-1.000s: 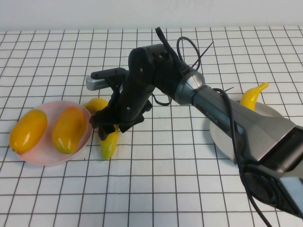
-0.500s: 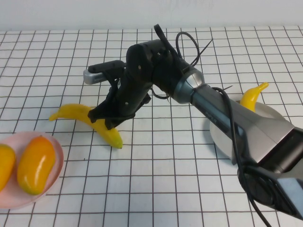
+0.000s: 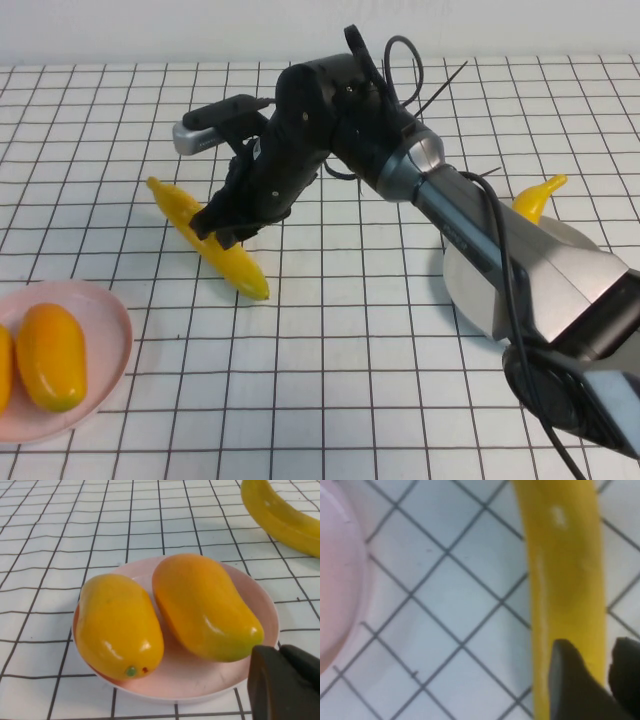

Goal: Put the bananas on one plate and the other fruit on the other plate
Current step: Put another type of fruit in the right plate

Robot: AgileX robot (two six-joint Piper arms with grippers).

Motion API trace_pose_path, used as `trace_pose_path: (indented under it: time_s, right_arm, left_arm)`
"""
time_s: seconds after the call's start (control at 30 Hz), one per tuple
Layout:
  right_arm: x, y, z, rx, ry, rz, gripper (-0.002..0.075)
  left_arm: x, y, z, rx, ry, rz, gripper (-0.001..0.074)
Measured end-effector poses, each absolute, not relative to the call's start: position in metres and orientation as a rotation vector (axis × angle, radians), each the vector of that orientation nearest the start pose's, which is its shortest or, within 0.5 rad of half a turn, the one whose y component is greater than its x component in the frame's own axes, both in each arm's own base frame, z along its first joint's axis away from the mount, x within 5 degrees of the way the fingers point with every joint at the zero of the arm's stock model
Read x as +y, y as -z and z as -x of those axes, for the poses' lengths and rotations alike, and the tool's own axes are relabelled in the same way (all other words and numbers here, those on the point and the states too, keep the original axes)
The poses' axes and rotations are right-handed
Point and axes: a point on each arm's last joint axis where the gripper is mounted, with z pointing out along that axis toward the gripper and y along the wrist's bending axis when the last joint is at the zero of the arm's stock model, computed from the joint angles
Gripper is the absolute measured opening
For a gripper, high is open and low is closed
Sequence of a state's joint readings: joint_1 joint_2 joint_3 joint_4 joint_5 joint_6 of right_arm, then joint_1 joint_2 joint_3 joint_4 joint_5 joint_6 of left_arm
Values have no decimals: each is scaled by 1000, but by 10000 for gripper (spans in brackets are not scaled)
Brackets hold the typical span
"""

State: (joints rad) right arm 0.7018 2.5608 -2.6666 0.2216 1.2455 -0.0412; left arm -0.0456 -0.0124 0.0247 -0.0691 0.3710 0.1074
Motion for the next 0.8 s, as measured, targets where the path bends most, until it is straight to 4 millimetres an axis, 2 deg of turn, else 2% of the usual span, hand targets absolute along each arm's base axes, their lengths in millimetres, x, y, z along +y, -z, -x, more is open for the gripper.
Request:
trace_pose_path:
  time_s: [0.13, 0.2, 0.4, 0.67, 0.8]
  right_arm:
    - [371, -239, -398, 2486, -580, 1000, 410]
    - [371, -239, -398, 2483, -572, 1006, 454]
    - [372, -235, -398, 2468, -565, 1049, 442]
    - [383, -206, -399, 2465, -581, 1107, 437]
    - [390, -205, -395, 2442, -650, 1115, 437]
  left_arm:
    - [-5, -172, -52, 1863, 25, -100, -4]
    - [-5, -172, -52, 1863, 25, -100, -4]
    - [-5, -172, -52, 1863, 25, -100, -4]
    - [-5, -172, -52, 1863, 25, -100, -4]
    - [-5, -172, -52, 1863, 25, -100, -4]
